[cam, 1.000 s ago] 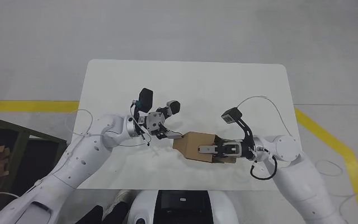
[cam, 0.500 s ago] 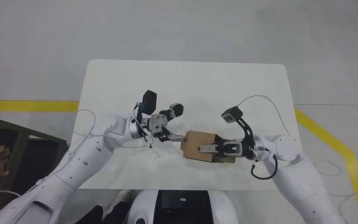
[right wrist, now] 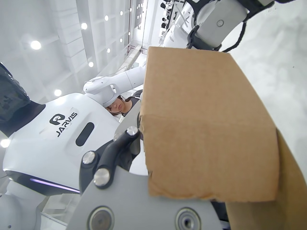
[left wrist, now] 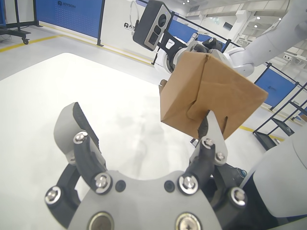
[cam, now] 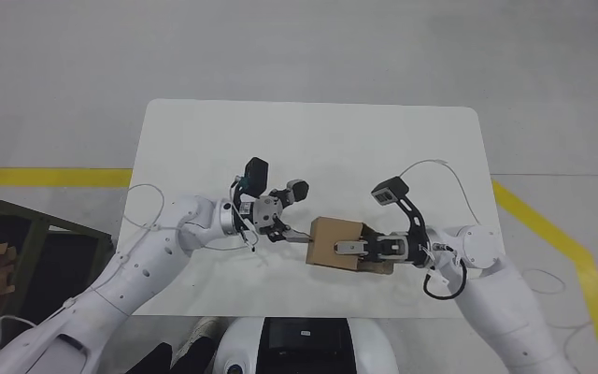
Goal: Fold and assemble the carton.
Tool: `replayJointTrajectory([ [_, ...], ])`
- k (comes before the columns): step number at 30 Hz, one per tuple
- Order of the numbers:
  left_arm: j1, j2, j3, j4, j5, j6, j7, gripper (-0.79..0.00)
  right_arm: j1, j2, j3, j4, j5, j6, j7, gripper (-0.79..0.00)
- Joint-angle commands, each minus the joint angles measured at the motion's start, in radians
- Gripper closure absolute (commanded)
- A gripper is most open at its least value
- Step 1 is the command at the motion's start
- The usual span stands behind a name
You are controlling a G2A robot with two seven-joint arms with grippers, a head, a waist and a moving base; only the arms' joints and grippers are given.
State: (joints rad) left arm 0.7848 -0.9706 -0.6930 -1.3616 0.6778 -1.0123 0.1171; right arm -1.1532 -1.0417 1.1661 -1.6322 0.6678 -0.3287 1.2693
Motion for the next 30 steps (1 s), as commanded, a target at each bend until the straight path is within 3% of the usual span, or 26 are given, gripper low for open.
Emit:
replayJointTrajectory([
  [1,-0.003,-0.001,0.006,-0.005,-0.001,0.000,-0.002,-0.785,0.001,-0.001,-0.004,0.001,-0.004,0.000,0.000,0.000],
  [30,-0.047,-0.007,0.060,0.003,-0.003,0.000,0.021,-0.785,0.014,-0.010,-0.028,0.016,-0.018,0.006,0.008,0.000],
])
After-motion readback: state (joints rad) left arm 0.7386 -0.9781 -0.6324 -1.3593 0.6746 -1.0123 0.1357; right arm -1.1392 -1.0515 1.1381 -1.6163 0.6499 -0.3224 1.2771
